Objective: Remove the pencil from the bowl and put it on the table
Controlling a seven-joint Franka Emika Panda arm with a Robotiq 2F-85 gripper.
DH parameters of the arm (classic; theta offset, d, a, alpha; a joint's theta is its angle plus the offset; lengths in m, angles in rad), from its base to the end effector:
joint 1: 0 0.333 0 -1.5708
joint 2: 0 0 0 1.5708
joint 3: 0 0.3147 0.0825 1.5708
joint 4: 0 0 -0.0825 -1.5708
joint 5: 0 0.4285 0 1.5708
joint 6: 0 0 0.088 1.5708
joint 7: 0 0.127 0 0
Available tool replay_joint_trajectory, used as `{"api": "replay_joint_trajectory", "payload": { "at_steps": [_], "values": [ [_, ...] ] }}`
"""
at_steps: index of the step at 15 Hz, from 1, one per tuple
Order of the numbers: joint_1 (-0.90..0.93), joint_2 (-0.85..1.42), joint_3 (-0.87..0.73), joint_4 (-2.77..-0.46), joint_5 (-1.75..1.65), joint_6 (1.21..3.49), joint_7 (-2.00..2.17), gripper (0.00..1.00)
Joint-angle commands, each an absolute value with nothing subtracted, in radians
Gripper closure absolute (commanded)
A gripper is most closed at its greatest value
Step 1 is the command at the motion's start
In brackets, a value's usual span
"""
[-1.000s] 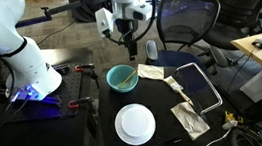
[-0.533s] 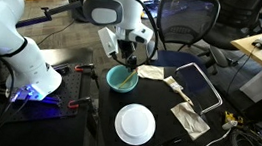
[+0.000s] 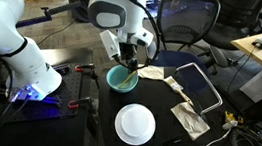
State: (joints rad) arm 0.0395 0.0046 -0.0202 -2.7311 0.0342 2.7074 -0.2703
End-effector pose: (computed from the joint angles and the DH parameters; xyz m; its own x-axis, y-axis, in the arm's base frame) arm 0.4132 0.0071 0.1568 0.9665 0.2557 -0.0239 0.2552 -0.9667 -0.0205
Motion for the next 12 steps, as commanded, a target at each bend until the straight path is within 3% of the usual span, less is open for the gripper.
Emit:
{"api": "replay_joint_trajectory", "payload": {
  "at_steps": [1,12],
  "values": [
    [0.033,0.042,-0.002,-2.714,0.016,2.727,-0.272,0.0],
    [-0.033,0.286,0.088,-2.656,0.039,2.955,-0.354,0.0]
  ]
}}
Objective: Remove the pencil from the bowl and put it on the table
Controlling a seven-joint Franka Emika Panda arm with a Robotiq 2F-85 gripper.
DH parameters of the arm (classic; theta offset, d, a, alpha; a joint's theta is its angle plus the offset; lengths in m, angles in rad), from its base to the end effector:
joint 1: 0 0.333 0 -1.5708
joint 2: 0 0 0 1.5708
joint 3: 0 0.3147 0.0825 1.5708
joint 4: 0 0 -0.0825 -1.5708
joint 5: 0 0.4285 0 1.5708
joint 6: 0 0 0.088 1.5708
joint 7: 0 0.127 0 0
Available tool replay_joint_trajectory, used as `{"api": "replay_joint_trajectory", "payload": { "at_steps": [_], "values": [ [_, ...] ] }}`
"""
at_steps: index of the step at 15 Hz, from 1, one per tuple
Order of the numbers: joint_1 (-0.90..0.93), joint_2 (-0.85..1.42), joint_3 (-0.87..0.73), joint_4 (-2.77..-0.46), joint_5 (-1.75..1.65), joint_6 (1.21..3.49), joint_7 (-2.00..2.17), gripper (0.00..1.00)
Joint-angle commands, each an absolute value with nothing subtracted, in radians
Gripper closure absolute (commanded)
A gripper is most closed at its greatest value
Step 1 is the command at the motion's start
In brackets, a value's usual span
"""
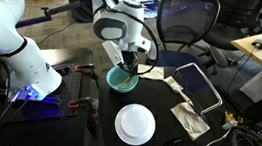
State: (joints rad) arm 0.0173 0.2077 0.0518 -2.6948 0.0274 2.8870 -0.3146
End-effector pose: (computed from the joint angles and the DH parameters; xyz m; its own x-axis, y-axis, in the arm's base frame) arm 0.4123 0.0291 0.0989 0.9372 0.3487 -0.0095 0.3484 -0.9371 -0.0212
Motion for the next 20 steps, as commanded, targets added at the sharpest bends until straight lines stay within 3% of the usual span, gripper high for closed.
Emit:
{"api": "replay_joint_trajectory", "payload": {
  "at_steps": [1,10,11,12,20],
  "values": [
    [-0.047,0.309,0.096,-2.646,0.033,2.974,-0.349,0.0],
    [-0.223,0.473,0.215,-2.532,0.021,2.996,-0.362,0.0],
    [-0.231,0.484,0.221,-2.525,0.017,2.995,-0.361,0.25],
    [-0.231,0.491,0.219,-2.522,0.01,2.993,-0.356,0.26],
    [-0.226,0.447,0.233,-2.568,0.013,3.004,-0.321,0.86]
  ]
}}
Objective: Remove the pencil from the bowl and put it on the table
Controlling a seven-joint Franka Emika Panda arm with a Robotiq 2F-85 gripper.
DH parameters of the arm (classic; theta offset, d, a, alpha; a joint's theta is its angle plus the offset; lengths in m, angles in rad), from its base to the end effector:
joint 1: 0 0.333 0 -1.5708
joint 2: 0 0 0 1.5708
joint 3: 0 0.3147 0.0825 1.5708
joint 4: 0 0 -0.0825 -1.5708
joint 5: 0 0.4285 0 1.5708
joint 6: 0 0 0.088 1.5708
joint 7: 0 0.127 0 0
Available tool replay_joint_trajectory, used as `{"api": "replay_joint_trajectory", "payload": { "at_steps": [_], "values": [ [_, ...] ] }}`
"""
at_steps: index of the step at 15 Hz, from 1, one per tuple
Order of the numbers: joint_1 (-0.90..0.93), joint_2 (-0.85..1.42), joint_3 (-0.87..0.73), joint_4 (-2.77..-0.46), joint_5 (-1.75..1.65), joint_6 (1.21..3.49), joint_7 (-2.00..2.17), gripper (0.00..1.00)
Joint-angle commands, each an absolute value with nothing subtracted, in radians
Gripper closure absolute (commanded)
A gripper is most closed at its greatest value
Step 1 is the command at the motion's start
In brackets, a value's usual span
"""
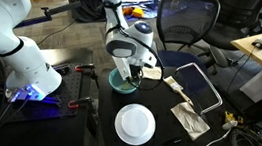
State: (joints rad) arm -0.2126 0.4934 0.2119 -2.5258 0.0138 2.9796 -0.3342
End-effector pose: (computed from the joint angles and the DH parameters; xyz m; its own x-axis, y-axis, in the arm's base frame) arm 0.4423 0.0181 0.0310 0.9564 0.2922 0.0036 0.2909 -0.9509 -0.1061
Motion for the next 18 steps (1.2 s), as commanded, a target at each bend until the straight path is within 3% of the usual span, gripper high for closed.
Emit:
{"api": "replay_joint_trajectory", "payload": {
  "at_steps": [1,3,10,18],
  "values": [
    [-0.227,0.433,0.238,-2.576,0.02,2.999,-0.311,0.95],
    [-0.229,0.392,0.25,-2.6,0.033,2.994,-0.299,1.0],
    [-0.236,0.171,0.297,-2.686,0.145,2.972,-0.258,0.98],
    [-0.241,0.035,0.295,-2.625,0.473,2.926,-0.195,0.98]
  ]
}}
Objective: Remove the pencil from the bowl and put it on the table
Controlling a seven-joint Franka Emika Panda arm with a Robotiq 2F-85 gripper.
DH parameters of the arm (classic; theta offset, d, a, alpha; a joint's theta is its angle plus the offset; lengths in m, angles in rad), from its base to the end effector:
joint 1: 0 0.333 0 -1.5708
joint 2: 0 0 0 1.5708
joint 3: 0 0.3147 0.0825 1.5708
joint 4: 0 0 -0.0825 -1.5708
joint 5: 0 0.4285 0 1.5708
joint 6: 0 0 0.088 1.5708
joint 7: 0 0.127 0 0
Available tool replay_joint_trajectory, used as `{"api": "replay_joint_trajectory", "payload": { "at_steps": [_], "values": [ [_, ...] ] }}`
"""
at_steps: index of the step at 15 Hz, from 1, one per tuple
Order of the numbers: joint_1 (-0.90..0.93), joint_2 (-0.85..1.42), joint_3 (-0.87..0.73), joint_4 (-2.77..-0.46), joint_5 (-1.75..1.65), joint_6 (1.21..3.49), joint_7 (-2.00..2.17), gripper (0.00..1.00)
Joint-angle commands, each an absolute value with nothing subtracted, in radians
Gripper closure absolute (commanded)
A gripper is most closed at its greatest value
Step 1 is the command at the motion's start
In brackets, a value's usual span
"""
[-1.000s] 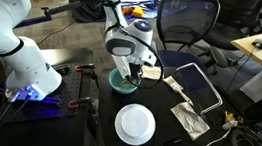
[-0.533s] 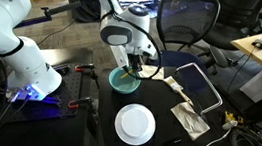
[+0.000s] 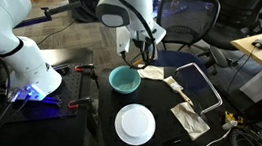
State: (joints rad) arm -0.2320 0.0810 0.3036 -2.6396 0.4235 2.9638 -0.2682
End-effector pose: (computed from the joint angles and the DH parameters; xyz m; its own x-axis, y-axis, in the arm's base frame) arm 0.4699 0.0106 0.1794 0.9664 -0.0863 0.2423 -0.0554 -0.9897 -0.1318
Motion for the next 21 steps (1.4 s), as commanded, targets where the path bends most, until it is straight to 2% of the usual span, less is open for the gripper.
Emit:
{"api": "replay_joint_trajectory", "payload": {
  "at_steps": [1,9,21],
  "values": [
    [-0.241,0.041,0.283,-2.613,0.472,2.933,-0.145,0.98],
    [-0.235,0.201,0.23,-2.459,0.503,2.992,0.191,0.98],
    [-0.23,0.517,0.132,-2.213,0.539,2.989,0.358,0.98]
  ]
}}
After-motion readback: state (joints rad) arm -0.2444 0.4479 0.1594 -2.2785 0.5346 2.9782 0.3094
